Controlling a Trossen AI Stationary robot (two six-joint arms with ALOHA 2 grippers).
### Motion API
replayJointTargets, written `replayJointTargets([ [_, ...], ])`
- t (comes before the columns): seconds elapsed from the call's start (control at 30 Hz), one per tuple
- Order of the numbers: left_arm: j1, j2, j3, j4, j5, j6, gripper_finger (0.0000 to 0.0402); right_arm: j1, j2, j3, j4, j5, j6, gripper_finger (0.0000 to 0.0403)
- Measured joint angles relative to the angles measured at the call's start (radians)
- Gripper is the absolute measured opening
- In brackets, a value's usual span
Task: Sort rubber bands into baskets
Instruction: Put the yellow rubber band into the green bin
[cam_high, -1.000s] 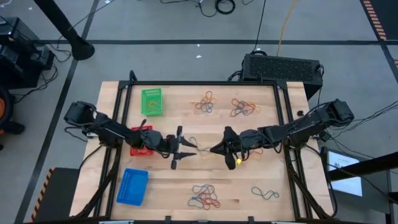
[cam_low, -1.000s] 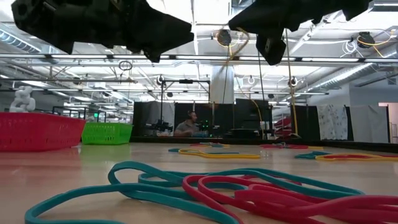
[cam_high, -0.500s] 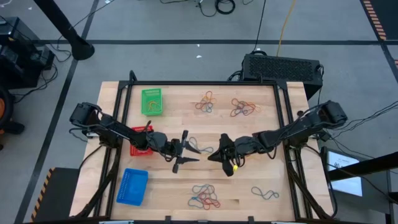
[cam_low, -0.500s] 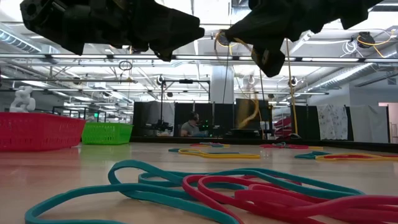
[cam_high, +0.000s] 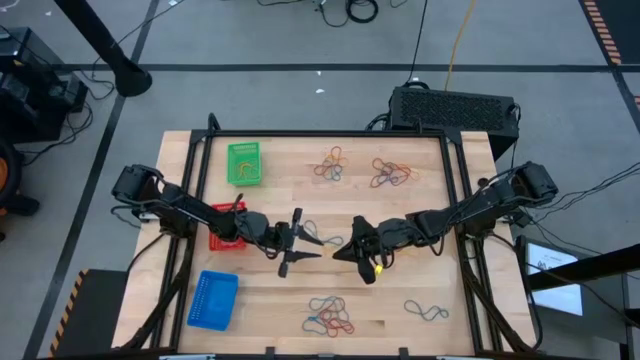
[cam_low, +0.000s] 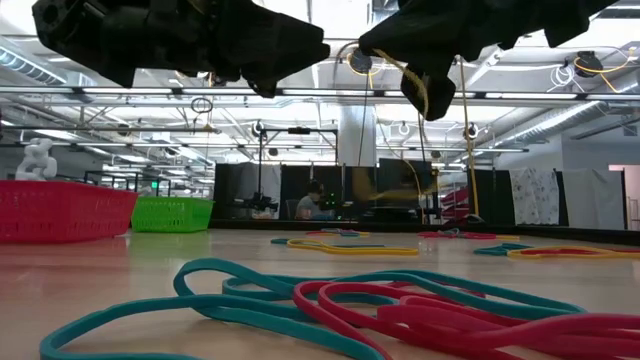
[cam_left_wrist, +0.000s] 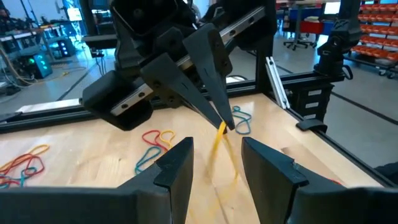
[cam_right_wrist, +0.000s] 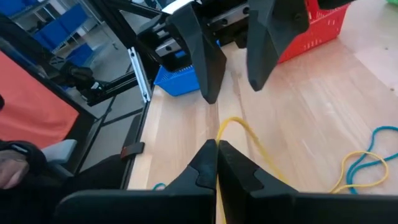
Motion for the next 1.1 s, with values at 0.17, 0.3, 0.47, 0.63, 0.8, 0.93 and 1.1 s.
replayJointTargets([
  [0.17, 0.0, 0.0, 0.015, -0.001, -0.003, 0.0, 0.0144, 0.0, 0.0, 0.0, 0.036, -0.004, -0.001, 0.0],
  [0.3, 0.0, 0.0, 0.023, -0.007, -0.026, 0.002, 0.0144, 0.0, 0.0, 0.0, 0.037, -0.004, -0.002, 0.0],
  [0.47, 0.002, 0.02, 0.046, -0.014, -0.047, 0.006, 0.0144, 0.0, 0.0, 0.0, 0.044, -0.004, -0.003, 0.0],
  [0.63, 0.006, 0.073, 0.075, -0.021, -0.047, 0.007, 0.0144, 0.0, 0.0, 0.033, 0.014, -0.005, -0.037, 0.0],
  [0.8, 0.012, 0.072, 0.076, -0.013, -0.046, 0.006, 0.0144, 0.0, 0.0, 0.042, -0.005, -0.031, -0.068, 0.0],
  [0.93, 0.013, 0.072, 0.076, -0.014, -0.045, 0.006, 0.0144, 0.0, 0.0, 0.043, -0.024, -0.031, -0.07, 0.0],
  [1.1, 0.014, 0.072, 0.076, -0.024, 0.001, 0.005, 0.0144, 0.0, 0.0, 0.043, -0.023, -0.03, -0.07, 0.0],
])
